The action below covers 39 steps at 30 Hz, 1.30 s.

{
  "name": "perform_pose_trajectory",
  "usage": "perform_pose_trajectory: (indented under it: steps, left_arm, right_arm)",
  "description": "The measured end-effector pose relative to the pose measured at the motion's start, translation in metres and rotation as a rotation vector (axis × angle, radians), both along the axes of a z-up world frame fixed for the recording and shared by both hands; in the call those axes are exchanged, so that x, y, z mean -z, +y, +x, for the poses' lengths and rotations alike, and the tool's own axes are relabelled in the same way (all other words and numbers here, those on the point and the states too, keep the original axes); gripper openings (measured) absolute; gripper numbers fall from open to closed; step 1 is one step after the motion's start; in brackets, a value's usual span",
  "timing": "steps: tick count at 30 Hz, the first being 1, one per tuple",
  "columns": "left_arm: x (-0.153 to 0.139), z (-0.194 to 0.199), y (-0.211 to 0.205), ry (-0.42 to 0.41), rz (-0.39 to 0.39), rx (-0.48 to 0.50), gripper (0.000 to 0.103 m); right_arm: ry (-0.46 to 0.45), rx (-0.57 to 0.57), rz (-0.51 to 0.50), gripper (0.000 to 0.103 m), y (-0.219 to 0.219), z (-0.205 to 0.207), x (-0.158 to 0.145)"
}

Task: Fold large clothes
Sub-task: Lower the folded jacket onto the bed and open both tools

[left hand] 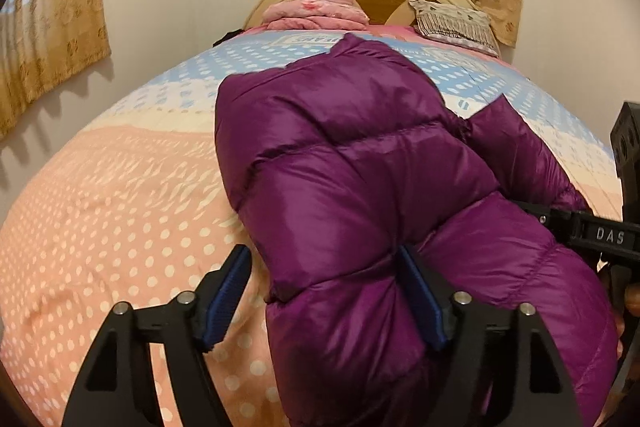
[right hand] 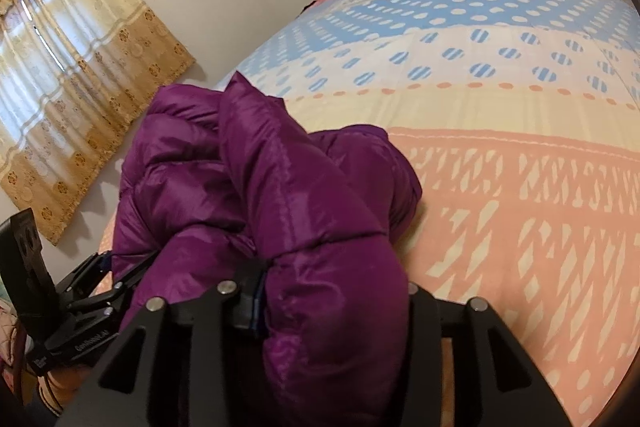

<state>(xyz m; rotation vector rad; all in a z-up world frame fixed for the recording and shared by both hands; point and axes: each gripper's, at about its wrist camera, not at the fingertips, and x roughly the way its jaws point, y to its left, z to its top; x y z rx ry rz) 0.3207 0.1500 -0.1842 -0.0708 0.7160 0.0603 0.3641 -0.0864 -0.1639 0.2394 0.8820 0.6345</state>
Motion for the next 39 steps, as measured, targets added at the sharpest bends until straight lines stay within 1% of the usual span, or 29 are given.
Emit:
perform_pose_trajectory:
  steps: [2, 6, 9, 14, 18, 20, 21, 22, 25, 27, 29, 31, 33, 36, 39]
  left_arm:
    - [0.003, -0.001, 0.003, 0.000, -0.013, -0.006, 0.079]
    - [0.005, -0.003, 0.004, -0.006, -0.024, -0.018, 0.080]
    - [0.009, -0.006, 0.006, -0.010, -0.035, -0.029, 0.083]
    - [0.014, -0.009, 0.009, -0.013, -0.061, -0.052, 0.087]
    - [0.013, -0.013, 0.008, -0.015, -0.046, -0.061, 0.088]
    - [0.009, -0.017, 0.006, -0.015, -0.026, -0.066, 0.088]
    - [0.008, -0.018, 0.006, -0.014, -0.021, -0.071, 0.088]
    - [0.008, -0.018, 0.005, -0.013, -0.018, -0.074, 0.088]
    - [0.007, -0.017, 0.005, -0.004, -0.012, -0.076, 0.088]
    - [0.001, -0.019, 0.005, 0.006, -0.005, -0.082, 0.088]
    - [-0.009, -0.028, 0.003, -0.002, 0.019, -0.085, 0.088]
    - [-0.018, -0.037, 0.001, -0.017, 0.028, -0.071, 0.088]
    - [-0.028, -0.049, -0.001, -0.032, 0.040, -0.067, 0.088]
    - [-0.048, -0.073, -0.002, -0.050, 0.038, -0.073, 0.088]
    - [-0.076, -0.107, -0.004, -0.122, 0.026, -0.055, 0.088]
  right_arm:
    - [0.002, 0.005, -0.007, 0.046, 0.001, 0.000, 0.001]
    - [0.005, 0.014, -0.014, 0.051, 0.001, 0.002, 0.005]
    - [0.013, 0.027, -0.022, 0.055, 0.001, 0.003, 0.007]
    - [0.015, 0.033, -0.046, 0.058, 0.001, 0.002, 0.008]
    - [-0.011, 0.037, -0.071, 0.058, 0.001, -0.001, 0.002]
    - [-0.035, 0.051, -0.092, 0.060, 0.002, -0.005, -0.001]
    - [-0.042, 0.061, -0.110, 0.063, 0.004, -0.006, -0.001]
    - [-0.044, 0.070, -0.125, 0.066, 0.005, -0.005, -0.001]
    - [-0.023, 0.074, -0.128, 0.067, 0.003, -0.002, -0.002]
    - [-0.030, 0.079, -0.131, 0.067, -0.001, -0.007, -0.010]
    - [-0.066, 0.085, -0.120, 0.068, -0.004, -0.017, -0.024]
    - [-0.103, 0.096, -0.122, 0.078, -0.006, -0.027, -0.038]
    - [-0.136, 0.090, -0.116, 0.078, -0.006, -0.041, -0.052]
    - [-0.177, 0.087, -0.178, 0.078, -0.002, -0.062, -0.070]
    - [-0.250, 0.091, -0.183, 0.079, -0.007, -0.097, -0.097]
